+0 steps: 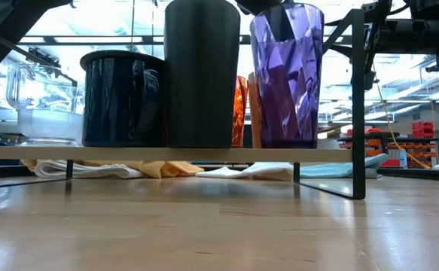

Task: Stack small to large cups/mugs on shelf
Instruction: Adjust the black cup

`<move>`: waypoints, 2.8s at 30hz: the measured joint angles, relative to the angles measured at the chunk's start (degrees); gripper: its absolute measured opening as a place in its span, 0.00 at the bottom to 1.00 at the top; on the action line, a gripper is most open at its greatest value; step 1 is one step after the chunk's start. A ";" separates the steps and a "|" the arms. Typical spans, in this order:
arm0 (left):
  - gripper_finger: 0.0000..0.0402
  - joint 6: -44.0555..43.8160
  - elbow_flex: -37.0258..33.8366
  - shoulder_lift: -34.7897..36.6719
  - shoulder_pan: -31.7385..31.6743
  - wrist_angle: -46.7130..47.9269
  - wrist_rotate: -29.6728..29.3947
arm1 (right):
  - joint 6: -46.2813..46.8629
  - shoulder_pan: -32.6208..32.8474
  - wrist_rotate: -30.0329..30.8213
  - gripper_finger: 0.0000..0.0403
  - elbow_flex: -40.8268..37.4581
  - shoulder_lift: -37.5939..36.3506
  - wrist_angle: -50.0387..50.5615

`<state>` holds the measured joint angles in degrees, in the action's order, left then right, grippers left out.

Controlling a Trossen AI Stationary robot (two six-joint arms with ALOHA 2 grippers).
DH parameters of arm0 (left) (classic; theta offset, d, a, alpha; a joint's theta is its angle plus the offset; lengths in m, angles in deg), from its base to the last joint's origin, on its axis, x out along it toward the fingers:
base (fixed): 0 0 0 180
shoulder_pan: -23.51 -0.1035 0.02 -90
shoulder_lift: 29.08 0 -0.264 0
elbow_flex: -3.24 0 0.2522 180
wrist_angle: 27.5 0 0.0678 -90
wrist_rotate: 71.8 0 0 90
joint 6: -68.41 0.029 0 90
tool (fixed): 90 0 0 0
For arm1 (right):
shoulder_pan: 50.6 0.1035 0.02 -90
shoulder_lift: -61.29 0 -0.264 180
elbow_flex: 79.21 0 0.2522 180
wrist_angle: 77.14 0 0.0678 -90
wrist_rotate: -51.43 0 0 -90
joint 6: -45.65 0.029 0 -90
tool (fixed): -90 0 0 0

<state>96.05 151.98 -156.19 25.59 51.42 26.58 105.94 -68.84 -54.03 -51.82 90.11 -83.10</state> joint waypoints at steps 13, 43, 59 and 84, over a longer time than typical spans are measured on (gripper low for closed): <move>0.58 0.04 -0.01 0.00 -0.05 -0.15 -1.28 | 0.05 0.00 0.00 0.40 0.00 0.01 0.00; 0.36 -30.59 0.10 11.84 2.68 -11.44 5.20 | -0.54 0.00 -0.02 0.40 0.00 0.00 0.52; 0.09 -33.10 -1.57 11.74 9.26 9.26 -2.26 | -0.31 0.00 0.00 0.40 0.00 0.02 2.74; 0.02 -61.58 -18.38 11.63 22.57 -1.05 -12.64 | -3.52 0.00 -5.25 0.40 -0.02 0.00 3.82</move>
<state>34.47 133.60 -144.56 48.16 50.37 13.93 102.42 -68.84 -59.28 -51.84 90.11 -79.28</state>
